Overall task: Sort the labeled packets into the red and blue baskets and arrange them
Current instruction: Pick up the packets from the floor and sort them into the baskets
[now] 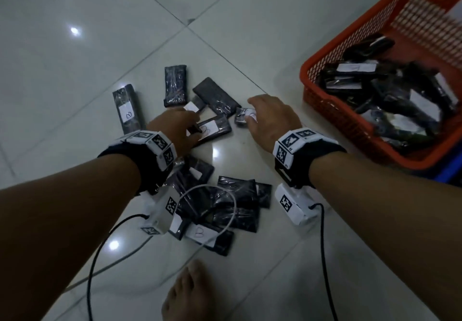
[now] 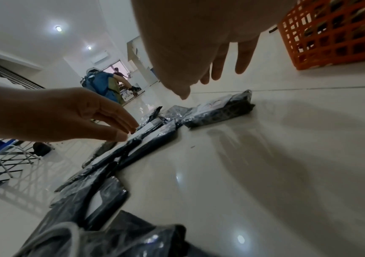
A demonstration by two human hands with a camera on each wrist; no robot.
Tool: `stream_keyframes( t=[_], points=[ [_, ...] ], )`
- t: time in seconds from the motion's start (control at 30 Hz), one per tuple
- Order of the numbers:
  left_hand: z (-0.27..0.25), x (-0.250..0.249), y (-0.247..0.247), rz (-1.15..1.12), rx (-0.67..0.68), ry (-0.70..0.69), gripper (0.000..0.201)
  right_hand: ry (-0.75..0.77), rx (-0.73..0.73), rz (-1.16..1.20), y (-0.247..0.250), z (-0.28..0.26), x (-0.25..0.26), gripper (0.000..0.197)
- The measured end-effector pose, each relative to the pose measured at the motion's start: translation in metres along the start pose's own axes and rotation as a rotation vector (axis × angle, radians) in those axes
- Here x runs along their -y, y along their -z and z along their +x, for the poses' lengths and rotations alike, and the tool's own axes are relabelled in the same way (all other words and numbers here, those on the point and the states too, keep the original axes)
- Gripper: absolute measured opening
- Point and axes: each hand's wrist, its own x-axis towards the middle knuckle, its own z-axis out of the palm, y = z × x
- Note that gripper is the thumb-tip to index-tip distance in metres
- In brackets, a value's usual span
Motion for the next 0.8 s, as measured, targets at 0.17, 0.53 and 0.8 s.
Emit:
stream_keyframes(
  t=[0.17,0.53,0.8],
  points=[
    [0.026,-0.005,-0.016,0.035,0.068,-0.073,0.051,-0.105,0.178,-0.039,-0.01,0.01,-0.007,0.045],
    [0.046,-0.034,-0.017,-0.128,0.007,-0.112,0.028,-0.224,0.196,0.165,0.012,-0.013,-0.033,0.033],
    [0.048,-0.136,0.031,-0.689,0.051,-0.076,0.018,-0.175,-0.055,0.4,0.084,-0.046,-0.058,0.035]
  ],
)
